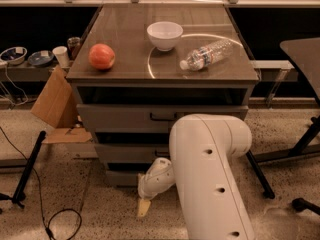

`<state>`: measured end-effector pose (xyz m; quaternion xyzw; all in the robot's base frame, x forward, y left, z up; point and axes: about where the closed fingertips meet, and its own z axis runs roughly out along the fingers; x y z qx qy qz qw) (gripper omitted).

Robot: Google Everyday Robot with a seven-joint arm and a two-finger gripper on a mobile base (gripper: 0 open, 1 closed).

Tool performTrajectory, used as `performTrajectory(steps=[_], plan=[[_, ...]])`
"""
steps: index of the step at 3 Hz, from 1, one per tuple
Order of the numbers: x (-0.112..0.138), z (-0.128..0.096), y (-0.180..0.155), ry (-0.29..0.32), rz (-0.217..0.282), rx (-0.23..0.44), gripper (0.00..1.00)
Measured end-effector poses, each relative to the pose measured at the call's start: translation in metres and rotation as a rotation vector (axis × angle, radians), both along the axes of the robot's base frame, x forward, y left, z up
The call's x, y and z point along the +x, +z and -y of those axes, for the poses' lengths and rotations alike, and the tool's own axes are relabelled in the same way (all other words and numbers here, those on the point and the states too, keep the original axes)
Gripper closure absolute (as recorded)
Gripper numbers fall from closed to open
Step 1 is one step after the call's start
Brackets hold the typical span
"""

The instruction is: Open bottom drawer

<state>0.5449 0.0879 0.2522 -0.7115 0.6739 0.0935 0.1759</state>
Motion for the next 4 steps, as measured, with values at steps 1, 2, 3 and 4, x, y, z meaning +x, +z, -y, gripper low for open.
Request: performTrajectory(steps=[1, 2, 3, 4], plan=[[0.013, -0.011, -0.020, -0.114, -0.015, 0.059, 0.00], [0.014, -0.012, -0.020, -0.112, -0.012, 0.060, 0.00], [0.019, -0.018, -0.022, -0.100, 0.003, 0.068, 0.00], [0.033, -0.021, -0.027, -0.113, 0.039, 0.077, 0.00]])
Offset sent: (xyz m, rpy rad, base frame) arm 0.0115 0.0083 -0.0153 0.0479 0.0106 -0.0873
